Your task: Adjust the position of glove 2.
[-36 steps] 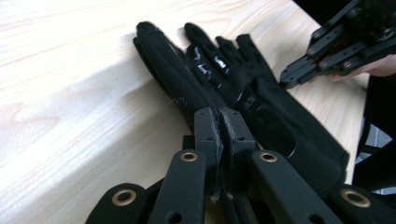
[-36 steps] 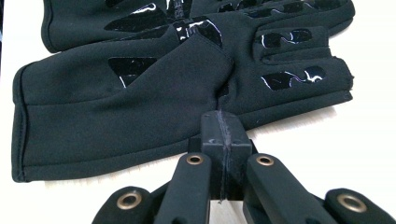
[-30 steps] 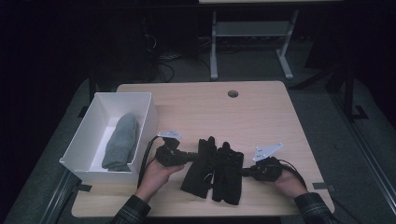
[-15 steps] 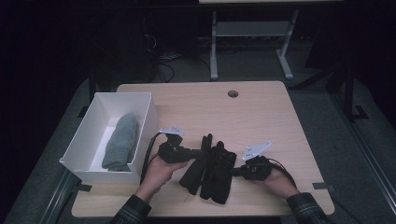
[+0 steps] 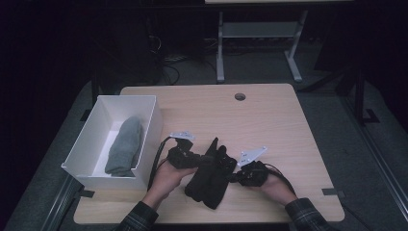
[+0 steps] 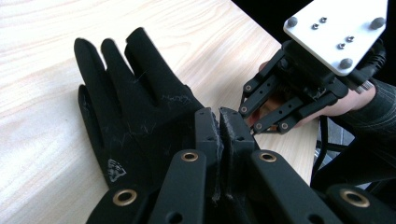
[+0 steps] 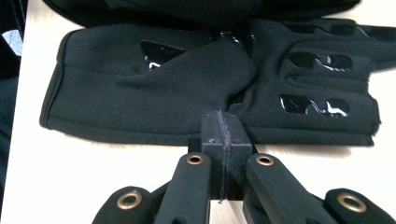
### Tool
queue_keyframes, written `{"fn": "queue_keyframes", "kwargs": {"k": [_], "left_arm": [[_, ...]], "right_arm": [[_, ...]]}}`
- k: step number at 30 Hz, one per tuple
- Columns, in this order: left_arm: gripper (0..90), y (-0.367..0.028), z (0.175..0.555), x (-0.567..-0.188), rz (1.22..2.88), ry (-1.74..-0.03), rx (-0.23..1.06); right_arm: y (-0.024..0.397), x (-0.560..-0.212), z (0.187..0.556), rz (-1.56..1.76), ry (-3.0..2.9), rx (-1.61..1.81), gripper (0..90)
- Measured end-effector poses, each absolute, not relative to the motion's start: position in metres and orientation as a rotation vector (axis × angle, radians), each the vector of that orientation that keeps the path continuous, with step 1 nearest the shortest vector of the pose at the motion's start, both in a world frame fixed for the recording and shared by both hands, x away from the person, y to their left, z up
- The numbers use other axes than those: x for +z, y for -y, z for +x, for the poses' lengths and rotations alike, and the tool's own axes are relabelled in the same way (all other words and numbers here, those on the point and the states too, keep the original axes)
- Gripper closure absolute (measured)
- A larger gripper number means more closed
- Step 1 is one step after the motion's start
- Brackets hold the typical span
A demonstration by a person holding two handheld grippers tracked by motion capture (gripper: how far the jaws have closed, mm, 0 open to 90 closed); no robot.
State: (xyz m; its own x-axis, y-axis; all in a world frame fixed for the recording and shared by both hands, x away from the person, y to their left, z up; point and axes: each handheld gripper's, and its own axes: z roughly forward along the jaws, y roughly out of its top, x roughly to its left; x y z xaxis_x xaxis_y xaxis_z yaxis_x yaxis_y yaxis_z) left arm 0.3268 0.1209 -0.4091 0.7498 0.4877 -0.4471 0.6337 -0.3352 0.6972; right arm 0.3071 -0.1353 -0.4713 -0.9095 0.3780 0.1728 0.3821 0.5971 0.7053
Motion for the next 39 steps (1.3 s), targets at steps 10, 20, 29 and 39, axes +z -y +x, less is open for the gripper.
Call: {"fn": "queue_keyframes", "kwargs": {"k": [10,20,29,39], "left_arm": [[86.8,-0.113,0.323,-0.416,2.062,-0.828,-0.191],[83.3,-0.108,0.322,-0.425,2.077,-0.796,-0.219],[89.1,-0.098,0.315,-0.430,2.120,-0.764,-0.226],[89.6,-0.080,0.306,-0.450,2.314,-0.769,-0.134]], "right_arm": [[0.113,-0.472,0.308,-0.655,2.806,-1.247,90.0],[0.114,-0.471,0.309,-0.653,2.834,-1.237,90.0],[0.153,-0.461,0.318,-0.847,2.842,-1.303,77.8],[0.185,-0.466,0.330,-1.069,2.871,-1.298,51.1]]}}
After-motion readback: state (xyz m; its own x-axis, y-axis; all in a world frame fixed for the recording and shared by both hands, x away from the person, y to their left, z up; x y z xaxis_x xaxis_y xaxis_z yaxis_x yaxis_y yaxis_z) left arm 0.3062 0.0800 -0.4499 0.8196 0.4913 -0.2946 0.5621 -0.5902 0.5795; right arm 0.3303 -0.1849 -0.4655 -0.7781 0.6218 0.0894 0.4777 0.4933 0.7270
